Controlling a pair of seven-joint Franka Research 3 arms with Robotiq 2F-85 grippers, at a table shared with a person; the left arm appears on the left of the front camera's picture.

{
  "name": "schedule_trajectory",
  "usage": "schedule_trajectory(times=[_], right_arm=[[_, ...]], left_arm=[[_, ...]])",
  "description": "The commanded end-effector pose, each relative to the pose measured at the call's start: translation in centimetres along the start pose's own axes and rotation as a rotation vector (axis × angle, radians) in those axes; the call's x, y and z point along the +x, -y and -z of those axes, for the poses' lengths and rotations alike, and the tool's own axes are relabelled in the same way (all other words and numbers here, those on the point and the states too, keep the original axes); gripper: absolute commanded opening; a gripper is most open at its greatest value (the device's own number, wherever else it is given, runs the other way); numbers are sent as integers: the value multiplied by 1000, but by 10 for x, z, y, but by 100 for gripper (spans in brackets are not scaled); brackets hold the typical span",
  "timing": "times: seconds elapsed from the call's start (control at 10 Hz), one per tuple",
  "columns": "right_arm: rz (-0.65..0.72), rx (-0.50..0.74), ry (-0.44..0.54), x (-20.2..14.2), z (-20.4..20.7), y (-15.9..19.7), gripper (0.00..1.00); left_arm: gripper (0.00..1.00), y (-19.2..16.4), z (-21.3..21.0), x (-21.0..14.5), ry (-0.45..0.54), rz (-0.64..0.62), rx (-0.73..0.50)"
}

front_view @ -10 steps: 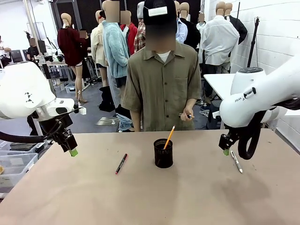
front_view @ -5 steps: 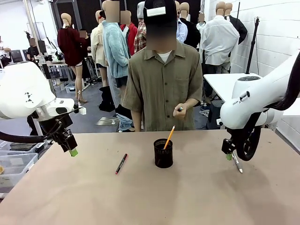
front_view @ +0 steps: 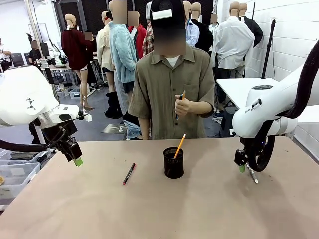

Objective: Place the pens into the pen holder.
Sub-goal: Pick up a writing instrument from the table and place it into the Pen holder.

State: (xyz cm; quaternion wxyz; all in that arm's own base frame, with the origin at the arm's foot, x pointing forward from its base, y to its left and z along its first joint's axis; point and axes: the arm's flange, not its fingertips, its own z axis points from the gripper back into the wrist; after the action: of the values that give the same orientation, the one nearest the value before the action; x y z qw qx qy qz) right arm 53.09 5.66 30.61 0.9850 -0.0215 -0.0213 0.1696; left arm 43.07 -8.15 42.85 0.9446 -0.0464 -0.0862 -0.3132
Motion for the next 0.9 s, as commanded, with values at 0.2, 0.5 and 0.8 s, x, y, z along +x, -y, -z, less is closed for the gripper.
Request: schedule_trajectory(times=[0.2, 0.5, 0.8], right_arm=[[2, 18, -54, 9, 10, 4, 0], [-15, 26, -76, 10, 14, 1, 0], [-83, 29, -88, 8, 7, -2, 0]], left_arm=[[62, -1, -2, 0, -2, 6, 14], [62, -1, -2, 0, -2, 6, 14], [62, -1, -2, 0, -2, 6, 14]])
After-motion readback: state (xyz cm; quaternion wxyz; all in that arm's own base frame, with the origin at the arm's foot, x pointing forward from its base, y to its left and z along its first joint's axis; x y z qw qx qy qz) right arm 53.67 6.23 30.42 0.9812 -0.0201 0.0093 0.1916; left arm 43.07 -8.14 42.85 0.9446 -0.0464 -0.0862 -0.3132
